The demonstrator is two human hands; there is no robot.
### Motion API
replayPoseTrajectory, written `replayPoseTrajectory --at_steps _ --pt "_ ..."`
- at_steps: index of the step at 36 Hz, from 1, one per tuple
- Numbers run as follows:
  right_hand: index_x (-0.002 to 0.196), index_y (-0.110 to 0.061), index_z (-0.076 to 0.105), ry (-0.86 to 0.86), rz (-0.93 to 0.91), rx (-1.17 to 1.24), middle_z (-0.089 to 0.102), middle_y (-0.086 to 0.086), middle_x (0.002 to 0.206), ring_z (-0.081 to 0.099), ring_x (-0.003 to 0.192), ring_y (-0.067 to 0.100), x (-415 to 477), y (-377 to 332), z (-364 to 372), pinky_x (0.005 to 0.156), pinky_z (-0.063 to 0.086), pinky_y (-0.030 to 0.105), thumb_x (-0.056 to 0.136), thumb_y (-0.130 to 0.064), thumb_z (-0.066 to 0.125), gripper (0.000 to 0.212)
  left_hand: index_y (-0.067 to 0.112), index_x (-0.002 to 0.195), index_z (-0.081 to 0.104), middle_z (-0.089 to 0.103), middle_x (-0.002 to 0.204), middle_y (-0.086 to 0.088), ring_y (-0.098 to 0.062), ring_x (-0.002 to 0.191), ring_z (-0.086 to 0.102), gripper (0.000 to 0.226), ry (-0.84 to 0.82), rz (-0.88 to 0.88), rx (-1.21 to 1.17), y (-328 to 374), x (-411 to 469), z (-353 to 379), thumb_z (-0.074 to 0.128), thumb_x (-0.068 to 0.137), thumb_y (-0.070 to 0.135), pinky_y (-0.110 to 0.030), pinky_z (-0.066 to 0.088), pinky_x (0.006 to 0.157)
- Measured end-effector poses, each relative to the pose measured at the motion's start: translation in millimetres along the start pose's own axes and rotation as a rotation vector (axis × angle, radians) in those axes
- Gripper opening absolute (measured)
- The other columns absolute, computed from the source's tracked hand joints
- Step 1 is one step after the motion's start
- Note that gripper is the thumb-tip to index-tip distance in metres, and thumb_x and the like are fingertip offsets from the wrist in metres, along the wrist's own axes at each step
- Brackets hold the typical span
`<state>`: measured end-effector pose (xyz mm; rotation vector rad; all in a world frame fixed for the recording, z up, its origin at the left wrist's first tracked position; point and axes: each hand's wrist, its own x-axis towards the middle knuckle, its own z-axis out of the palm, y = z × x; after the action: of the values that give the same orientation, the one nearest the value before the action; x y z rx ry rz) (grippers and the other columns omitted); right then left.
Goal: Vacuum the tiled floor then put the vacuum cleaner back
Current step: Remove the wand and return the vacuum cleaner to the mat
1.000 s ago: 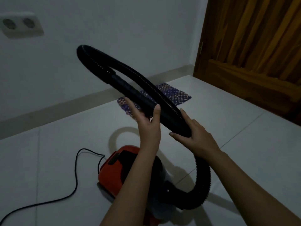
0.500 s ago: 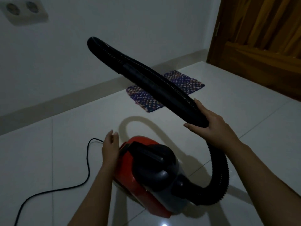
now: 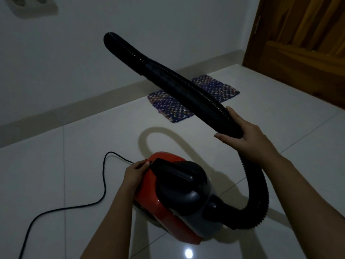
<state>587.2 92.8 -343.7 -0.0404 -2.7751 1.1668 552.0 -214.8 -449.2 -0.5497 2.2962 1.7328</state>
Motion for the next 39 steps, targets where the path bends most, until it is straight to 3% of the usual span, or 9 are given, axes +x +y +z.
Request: replayPoseTrajectory --at_steps 6,11,18,22,25,28,33,36,39 --pt "0.144 -0.054 0.017 -0.031 -0.001 0.003 0.054 -0.001 0.133 0.054 0.118 0.019 -0.5 -4.1 9.1 0.099 0.047 0.042 0.075 -0.06 0.064 0.083 0.003 0.119 0.064 0.063 0.12 -0.02 -0.031 0.108 0.06 0.035 0.039 -0.024 -0.032 -5.7 -3.1 11.0 0.065 0.087 0.017 -0.039 0.049 0.093" --pt "0.144 -0.053 0.018 -0.058 -0.016 0.02 0.048 -0.009 0.141 0.051 0.124 0.014 -7.1 -4.6 9.5 0.103 0.044 0.041 0.076 -0.058 0.066 0.083 0.007 0.118 0.064 0.063 0.121 -0.017 -0.029 0.109 0.06 0.033 0.014 0.013 0.007 -6.7 -8.7 16.6 0.062 0.089 0.022 -0.041 0.048 0.097" --pt "0.144 -0.054 0.019 -0.05 0.001 0.028 0.051 -0.005 0.137 0.053 0.12 0.017 -12.2 1.7 -1.8 0.101 0.045 0.041 0.076 -0.058 0.066 0.083 0.01 0.127 0.058 0.059 0.127 -0.014 -0.03 0.115 0.056 0.04 -0.073 -0.01 0.028 -7.5 -10.9 15.4 0.059 0.091 0.029 -0.042 0.046 0.1" --pt "0.144 -0.054 0.02 -0.075 0.011 0.053 0.05 -0.007 0.139 0.052 0.122 0.015 -15.0 3.1 -4.6 0.102 0.045 0.039 0.075 -0.058 0.067 0.083 0.014 0.121 0.063 0.063 0.122 -0.012 -0.028 0.11 0.059 0.035 -0.079 -0.029 -0.019 -7.6 -13.9 15.8 0.061 0.089 0.03 -0.043 0.048 0.099" --pt "0.144 -0.054 0.02 -0.084 0.013 0.052 0.049 -0.008 0.139 0.052 0.121 0.014 -15.2 2.6 -8.2 0.101 0.045 0.036 0.076 -0.056 0.067 0.082 0.015 0.108 0.068 0.066 0.114 -0.009 -0.027 0.109 0.061 0.024 -0.01 0.032 -0.041 -5.8 -18.7 16.8 0.059 0.09 0.027 -0.04 0.048 0.096" --pt "0.144 -0.053 0.021 -0.099 0.014 0.071 0.048 -0.009 0.14 0.051 0.122 0.013 -15.8 1.0 -12.7 0.101 0.044 0.035 0.077 -0.054 0.068 0.082 0.014 0.115 0.065 0.063 0.123 -0.007 -0.023 0.117 0.057 0.028 0.02 0.201 -0.017 9.3 -29.3 19.3 0.058 0.091 0.026 -0.037 0.044 0.102" --pt "0.145 -0.051 0.021 -0.104 0.008 0.081 0.047 -0.008 0.141 0.051 0.122 0.015 -17.2 -0.7 -18.3 0.101 0.045 0.035 0.079 -0.052 0.067 0.081 0.022 0.115 0.065 0.064 0.119 0.011 0.0 0.114 0.055 0.024 -0.213 0.557 0.134 63.8 -55.1 23.1 0.054 0.094 0.024 -0.017 0.04 0.097" --pt "0.145 -0.051 0.02 -0.117 0.007 0.089 0.048 -0.006 0.141 0.052 0.121 0.016 -18.7 -1.1 -19.8 0.101 0.045 0.037 0.078 -0.054 0.066 0.081 0.027 0.12 0.062 0.061 0.121 0.019 0.01 0.113 0.052 0.031 -0.448 0.63 0.363 89.4 -74.5 26.7 0.062 0.089 0.027 -0.006 0.035 0.096" --pt "0.144 -0.052 0.02 -0.118 -0.001 0.087 0.049 -0.006 0.14 0.053 0.119 0.016 -19.2 -0.7 -20.4 0.099 0.046 0.035 0.079 -0.054 0.066 0.08 0.032 0.123 0.059 0.059 0.126 0.014 -0.002 0.118 0.051 0.05 -0.645 0.647 0.716 95.3 -87.0 35.6 0.072 0.076 0.046 -0.022 0.039 0.103"
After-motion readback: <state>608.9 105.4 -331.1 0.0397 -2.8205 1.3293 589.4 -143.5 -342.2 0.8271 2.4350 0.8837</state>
